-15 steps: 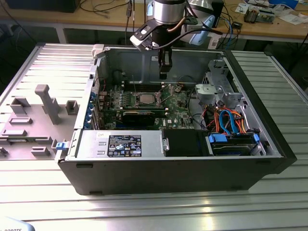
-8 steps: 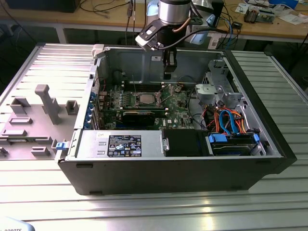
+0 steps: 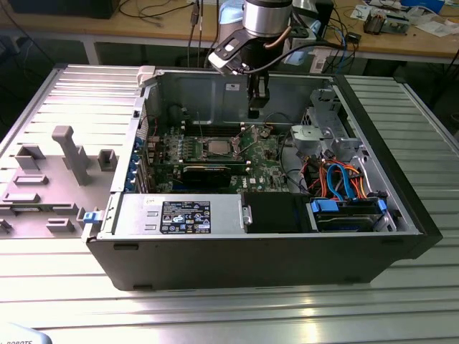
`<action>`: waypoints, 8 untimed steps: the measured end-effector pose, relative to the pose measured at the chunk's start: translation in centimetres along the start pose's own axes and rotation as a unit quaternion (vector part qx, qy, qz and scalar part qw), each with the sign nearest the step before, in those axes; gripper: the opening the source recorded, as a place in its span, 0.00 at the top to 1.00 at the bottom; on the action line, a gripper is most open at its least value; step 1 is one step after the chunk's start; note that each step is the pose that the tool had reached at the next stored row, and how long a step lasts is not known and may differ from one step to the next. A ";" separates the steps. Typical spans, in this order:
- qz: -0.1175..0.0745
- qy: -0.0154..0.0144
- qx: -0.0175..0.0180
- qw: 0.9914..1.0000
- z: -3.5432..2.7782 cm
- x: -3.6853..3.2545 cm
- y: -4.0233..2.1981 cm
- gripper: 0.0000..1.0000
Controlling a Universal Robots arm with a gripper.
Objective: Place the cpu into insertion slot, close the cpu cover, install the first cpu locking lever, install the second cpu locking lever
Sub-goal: 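Close the cpu cover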
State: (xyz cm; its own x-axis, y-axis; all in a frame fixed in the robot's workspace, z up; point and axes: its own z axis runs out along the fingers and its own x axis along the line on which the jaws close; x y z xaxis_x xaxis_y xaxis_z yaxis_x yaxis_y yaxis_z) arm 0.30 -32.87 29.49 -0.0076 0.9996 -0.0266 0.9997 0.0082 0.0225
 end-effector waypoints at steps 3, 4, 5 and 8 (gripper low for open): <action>0.000 0.000 0.000 1.000 0.00 0.00 0.03 0.89; 0.000 0.000 0.001 1.000 0.00 0.00 0.09 0.89; 0.000 0.000 0.002 1.000 0.00 0.00 0.14 0.89; 0.000 0.000 0.005 1.000 0.01 0.00 0.33 0.89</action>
State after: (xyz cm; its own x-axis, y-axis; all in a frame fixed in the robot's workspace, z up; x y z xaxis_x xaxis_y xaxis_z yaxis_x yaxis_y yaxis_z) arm 0.63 -32.87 29.49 -0.0080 0.9996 -0.0265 0.9999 0.0084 0.0129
